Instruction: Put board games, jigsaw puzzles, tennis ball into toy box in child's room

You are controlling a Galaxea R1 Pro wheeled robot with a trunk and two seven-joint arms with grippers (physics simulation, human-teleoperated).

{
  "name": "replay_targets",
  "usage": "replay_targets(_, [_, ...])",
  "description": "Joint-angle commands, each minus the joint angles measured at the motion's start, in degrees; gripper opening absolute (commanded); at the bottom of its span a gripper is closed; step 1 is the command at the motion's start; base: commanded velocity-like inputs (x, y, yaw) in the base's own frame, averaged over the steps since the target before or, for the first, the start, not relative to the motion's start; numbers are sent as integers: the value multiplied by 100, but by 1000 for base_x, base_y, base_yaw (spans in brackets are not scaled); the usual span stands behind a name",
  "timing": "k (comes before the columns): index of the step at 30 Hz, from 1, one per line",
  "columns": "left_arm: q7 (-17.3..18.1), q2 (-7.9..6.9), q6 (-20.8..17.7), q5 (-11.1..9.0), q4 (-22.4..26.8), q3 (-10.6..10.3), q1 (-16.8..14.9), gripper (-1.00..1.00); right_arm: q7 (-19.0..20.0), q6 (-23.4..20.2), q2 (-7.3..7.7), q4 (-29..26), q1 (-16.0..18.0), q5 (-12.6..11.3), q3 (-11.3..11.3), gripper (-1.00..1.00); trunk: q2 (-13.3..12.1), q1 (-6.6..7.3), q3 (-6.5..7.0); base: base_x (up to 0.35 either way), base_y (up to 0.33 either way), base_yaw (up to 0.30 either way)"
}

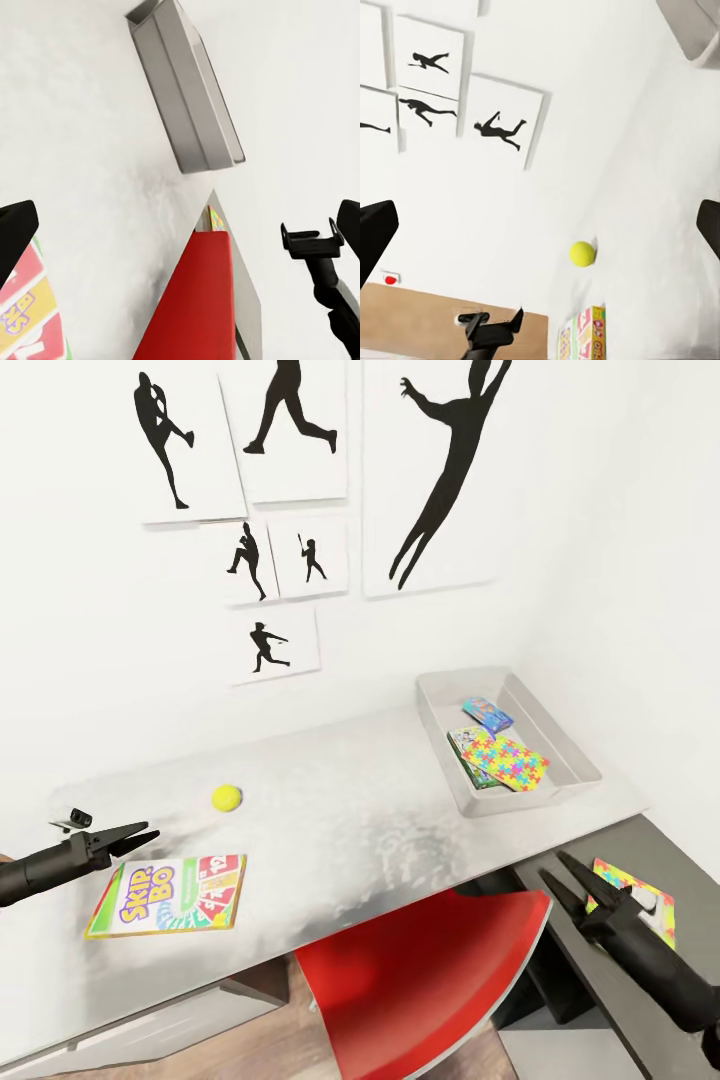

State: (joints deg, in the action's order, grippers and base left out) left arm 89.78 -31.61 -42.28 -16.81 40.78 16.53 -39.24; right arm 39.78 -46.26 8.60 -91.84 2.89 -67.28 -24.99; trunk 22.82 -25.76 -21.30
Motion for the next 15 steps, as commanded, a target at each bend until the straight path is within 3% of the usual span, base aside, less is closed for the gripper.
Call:
replay_targets(1, [22,-2,-61,2,0,-1,-2,100,-84,-38,0,0,106,-12,53,100,10,-3,-9,0,0,0])
replay_targets(8, [22,3,-61,2,0,-1,-2,100,-934,-60,1,0,853,-23,507,100,10,-3,-9,0,0,0])
replay_targets(13, [22,1,-61,2,0,-1,-4,100,-1870,-66,-2,4,1410,-56,928,100,10,-3,-9,0,0,0])
replay_targets(15, [22,2,-61,2,1,-1,-2,100,-2427,-67,-13,6,1739,-73,1226,100,10,-3,-9,0,0,0])
